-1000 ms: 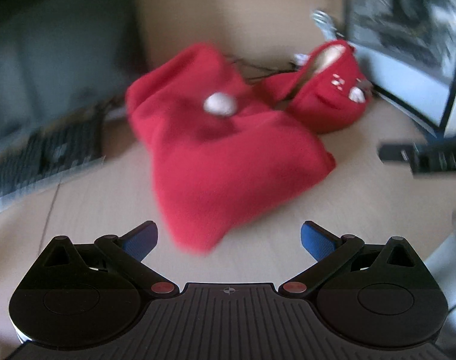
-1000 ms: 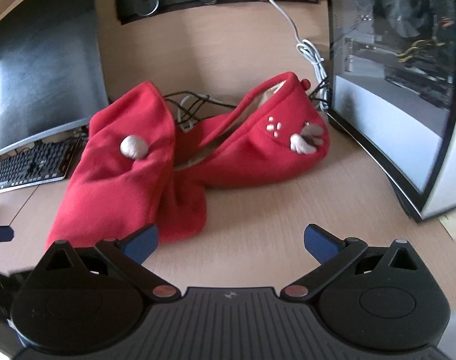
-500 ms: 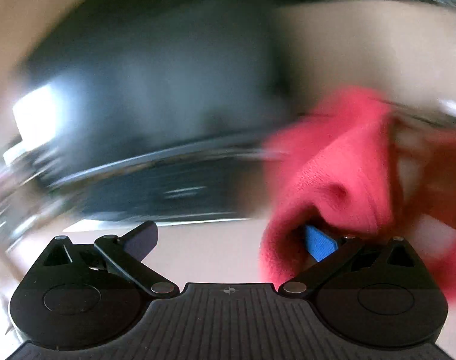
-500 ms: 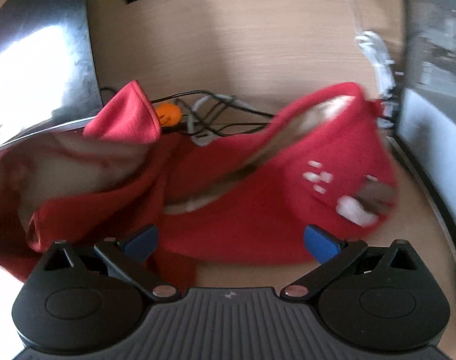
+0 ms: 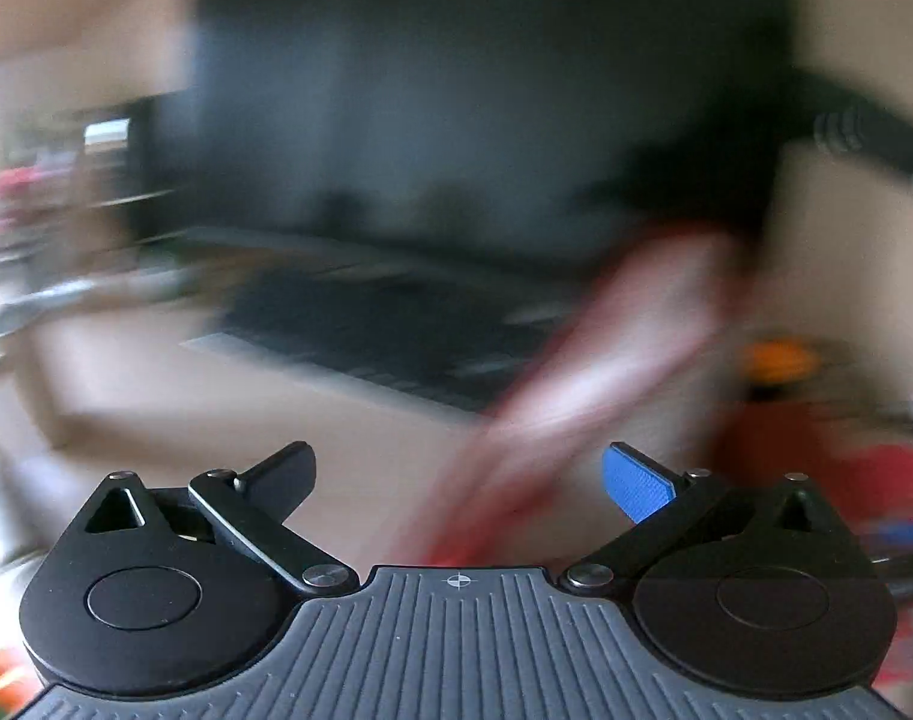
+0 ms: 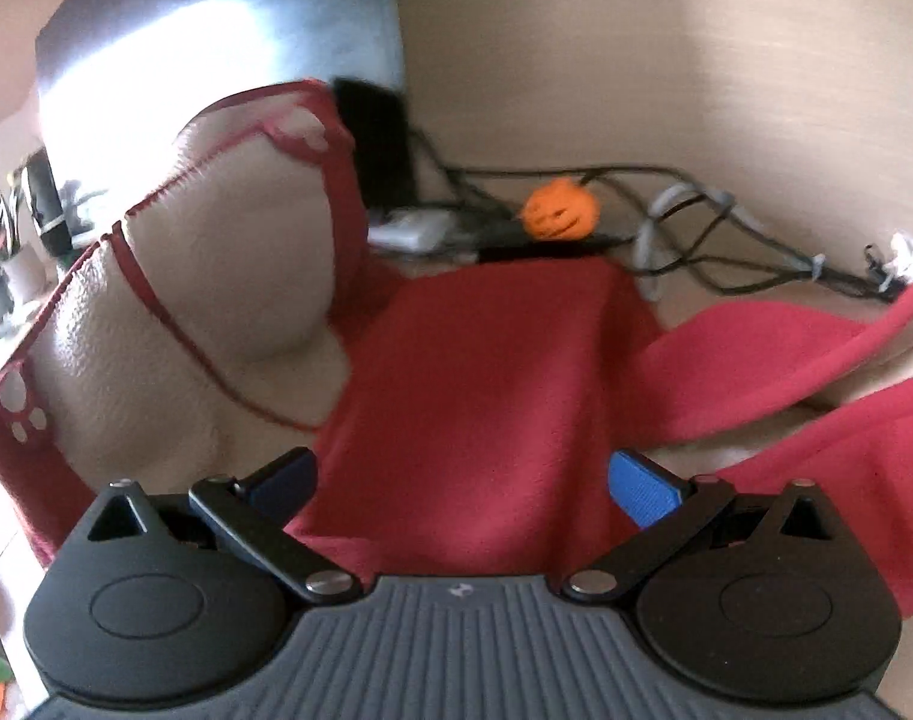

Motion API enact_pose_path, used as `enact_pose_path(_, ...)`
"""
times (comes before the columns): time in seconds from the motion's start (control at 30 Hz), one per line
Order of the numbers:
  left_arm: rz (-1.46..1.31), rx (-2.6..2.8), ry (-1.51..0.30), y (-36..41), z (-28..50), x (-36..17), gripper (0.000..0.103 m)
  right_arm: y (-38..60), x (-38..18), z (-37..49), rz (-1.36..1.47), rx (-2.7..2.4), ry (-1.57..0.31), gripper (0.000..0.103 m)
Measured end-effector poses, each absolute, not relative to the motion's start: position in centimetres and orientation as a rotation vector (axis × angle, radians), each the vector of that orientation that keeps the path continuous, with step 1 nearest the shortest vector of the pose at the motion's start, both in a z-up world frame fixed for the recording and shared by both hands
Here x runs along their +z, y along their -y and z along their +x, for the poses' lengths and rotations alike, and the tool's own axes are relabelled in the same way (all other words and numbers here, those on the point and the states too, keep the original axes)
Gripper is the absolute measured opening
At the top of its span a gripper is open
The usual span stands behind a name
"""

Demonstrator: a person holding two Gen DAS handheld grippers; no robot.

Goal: Fold clothes

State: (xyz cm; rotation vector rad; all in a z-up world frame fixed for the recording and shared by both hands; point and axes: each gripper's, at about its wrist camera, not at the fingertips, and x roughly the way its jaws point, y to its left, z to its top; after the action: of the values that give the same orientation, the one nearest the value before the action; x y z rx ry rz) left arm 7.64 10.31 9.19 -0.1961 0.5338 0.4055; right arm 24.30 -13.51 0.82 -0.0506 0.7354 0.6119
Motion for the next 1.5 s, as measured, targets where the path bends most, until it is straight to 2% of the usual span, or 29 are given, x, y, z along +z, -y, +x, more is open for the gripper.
enact_pose_path(0.1,-0.161,0.171,-0.498,-7.8,9.4,10.0,0.103,11.2,-1.1,23.8,-0.086,0.618,-0.846,0.103)
enact_pose_path(0.17,-0.126,0.062,-0.516,-6.6,10.7,9.5,0.103,10.6,-1.9,22.8,-0.151,0.595,-0.823,0.103)
enact_pose_path(0.4,-0.132,-0.099,-0.780,-7.2,16.9,0.3,0.103,13.3,-2.0,21.3,-0.178,0.535,-0.832,0.103)
enact_pose_path(0.63,-0.302,-0.277,-0.962,-5.8,16.7,-5.9,0.103,19.9,-1.6,21.0,-0.265,0.463,-0.861,0.103)
enact_pose_path(0.83,-0.346,-0.439,-1.001,0.1,13.9,-6.6,0.103,22.3,-0.7,22.8,-0.428,0.326,-0.836,0.103)
enact_pose_path(0.93,-0.282,-0.488,-0.997,3.6,12.3,-6.6,0.103,23.1,-0.7,23.2,-0.459,0.311,-0.831,0.103)
enact_pose_path(1.03,-0.210,-0.589,-1.008,5.1,11.8,-5.8,0.103,24.1,-0.3,23.6,-0.382,0.310,-0.855,0.103)
enact_pose_path(1.23,-0.170,-0.494,-0.947,0.6,15.2,-4.7,0.103,27.4,3.2,20.6,0.043,0.180,-0.792,0.103)
enact_pose_path(1.3,-0.144,-0.421,-0.941,-1.0,16.9,-4.9,0.103,26.8,3.5,19.4,0.073,0.211,-0.768,0.103)
enact_pose_path(1.5,-0.111,-0.283,-0.949,-4.6,21.2,-6.1,0.103,22.1,1.0,18.3,-0.087,0.331,-0.830,0.103)
